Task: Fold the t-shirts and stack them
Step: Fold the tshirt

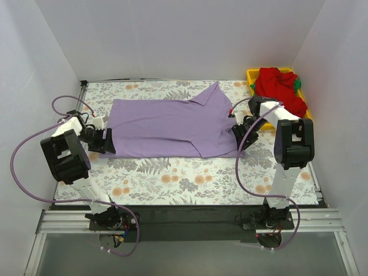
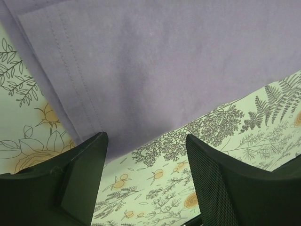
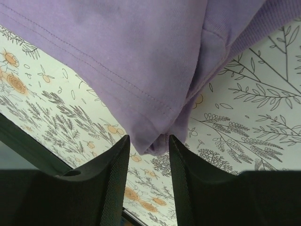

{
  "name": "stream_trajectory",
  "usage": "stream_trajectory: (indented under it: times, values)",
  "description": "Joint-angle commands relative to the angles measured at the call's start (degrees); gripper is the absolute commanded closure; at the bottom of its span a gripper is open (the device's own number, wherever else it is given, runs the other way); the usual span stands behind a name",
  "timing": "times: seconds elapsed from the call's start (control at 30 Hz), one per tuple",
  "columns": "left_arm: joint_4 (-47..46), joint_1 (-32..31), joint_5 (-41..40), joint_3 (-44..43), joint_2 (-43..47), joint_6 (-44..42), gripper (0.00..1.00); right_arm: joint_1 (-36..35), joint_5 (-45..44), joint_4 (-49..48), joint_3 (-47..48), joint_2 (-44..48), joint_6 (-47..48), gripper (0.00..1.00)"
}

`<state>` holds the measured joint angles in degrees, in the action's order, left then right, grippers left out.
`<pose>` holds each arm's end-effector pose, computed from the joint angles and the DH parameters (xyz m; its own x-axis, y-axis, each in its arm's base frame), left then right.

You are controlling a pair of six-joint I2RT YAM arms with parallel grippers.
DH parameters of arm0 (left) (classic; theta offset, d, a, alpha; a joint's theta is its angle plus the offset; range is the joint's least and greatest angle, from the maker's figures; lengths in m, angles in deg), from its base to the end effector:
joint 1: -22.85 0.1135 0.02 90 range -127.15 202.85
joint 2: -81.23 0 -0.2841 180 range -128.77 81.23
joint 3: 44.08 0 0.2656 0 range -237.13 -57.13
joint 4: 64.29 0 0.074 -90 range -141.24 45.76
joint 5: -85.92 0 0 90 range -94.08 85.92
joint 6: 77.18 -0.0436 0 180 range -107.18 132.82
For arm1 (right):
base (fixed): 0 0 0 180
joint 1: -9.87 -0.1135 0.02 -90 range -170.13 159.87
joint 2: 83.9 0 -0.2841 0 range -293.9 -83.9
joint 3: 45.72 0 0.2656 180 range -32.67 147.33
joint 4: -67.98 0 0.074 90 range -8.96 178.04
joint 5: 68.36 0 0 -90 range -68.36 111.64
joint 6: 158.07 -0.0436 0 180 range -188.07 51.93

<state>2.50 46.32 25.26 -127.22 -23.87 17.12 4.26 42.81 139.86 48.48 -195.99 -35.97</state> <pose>0.3229 0.1169 0.1765 -0.8892 -0.4573 0.0150 -0.4052 0.7717 -0.4901 0.3767 0.0528 0.1805 -0.7938 -0.5759 -0.1953 -0.6073 0.7341 0.3038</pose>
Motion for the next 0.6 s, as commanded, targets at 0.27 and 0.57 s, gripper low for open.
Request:
stream_trajectory:
  times: [0.27,0.57]
  values:
    - [-3.3,0.2,-1.8,0.7,-1.0,3.5,0.35,-0.1,0.8,-2.8,-4.0,-0.1,-0.6,0.9]
    - [-2.3,0.3,-4.6,-0.5,0.3,3.4,0.53,-0.1,-2.0,-2.6,-5.6,3.4,0.4,0.99]
